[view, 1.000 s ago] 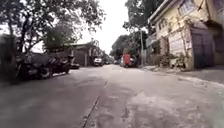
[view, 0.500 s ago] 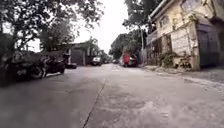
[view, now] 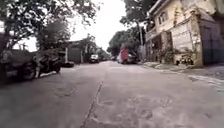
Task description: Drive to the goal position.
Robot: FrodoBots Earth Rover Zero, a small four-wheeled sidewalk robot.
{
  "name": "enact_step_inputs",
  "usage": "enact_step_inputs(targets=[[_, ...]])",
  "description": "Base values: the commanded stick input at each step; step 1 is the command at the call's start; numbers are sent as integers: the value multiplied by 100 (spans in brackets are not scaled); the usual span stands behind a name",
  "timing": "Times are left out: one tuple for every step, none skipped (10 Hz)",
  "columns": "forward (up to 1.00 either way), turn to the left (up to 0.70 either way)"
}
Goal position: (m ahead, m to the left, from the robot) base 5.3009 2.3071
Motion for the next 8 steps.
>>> enact_step_inputs(targets=[[100, 0], [100, 0], [100, 0], [100, 0], [100, 0], [100, 0], [100, 0], [100, 0]])
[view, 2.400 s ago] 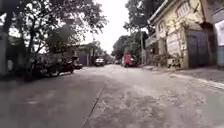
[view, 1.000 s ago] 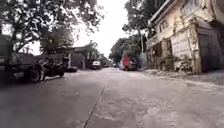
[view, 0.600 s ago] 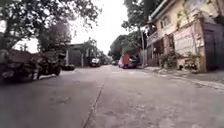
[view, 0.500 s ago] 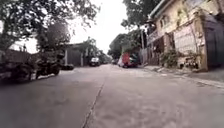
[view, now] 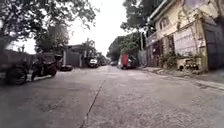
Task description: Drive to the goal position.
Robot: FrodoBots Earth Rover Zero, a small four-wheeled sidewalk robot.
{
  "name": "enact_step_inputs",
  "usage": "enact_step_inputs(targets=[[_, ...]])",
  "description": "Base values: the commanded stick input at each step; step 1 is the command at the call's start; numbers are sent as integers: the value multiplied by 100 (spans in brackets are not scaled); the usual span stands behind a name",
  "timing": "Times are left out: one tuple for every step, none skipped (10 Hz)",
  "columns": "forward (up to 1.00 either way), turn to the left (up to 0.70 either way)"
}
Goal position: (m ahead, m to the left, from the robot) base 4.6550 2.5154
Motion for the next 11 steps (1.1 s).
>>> enact_step_inputs(targets=[[100, 0], [100, 0], [100, 0], [100, 0], [100, 0], [100, 0], [100, 9], [100, 27], [100, 27], [100, 27], [100, 27]])
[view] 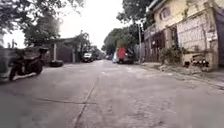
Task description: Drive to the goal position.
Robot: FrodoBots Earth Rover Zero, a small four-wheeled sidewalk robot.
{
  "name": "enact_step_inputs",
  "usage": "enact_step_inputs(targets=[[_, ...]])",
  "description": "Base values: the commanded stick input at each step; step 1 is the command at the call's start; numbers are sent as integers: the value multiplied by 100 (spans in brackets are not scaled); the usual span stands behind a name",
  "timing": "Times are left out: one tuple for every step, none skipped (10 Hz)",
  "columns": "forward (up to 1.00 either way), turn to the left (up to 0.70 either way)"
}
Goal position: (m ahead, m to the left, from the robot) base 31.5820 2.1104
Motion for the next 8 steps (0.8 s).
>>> enact_step_inputs(targets=[[100, 27], [100, 27], [100, 27], [100, 12], [100, 0], [100, 0], [100, 0], [100, 0]])
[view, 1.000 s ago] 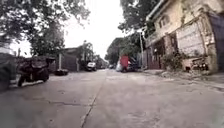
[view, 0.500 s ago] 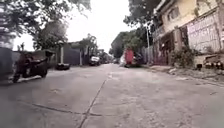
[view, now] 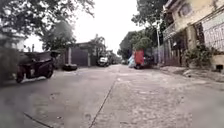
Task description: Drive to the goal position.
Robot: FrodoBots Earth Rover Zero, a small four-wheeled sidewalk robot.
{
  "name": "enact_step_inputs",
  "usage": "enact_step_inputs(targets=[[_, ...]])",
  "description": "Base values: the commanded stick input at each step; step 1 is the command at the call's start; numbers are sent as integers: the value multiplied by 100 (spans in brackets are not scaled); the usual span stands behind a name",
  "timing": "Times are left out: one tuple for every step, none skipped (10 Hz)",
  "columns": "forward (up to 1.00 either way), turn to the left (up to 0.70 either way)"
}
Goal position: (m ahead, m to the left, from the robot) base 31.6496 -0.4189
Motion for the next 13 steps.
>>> enact_step_inputs(targets=[[100, 0], [100, 0], [100, 0], [100, 0], [100, 0], [100, 0], [100, 0], [100, 0], [100, 0], [100, 0], [100, 0], [100, 0], [100, 0]])
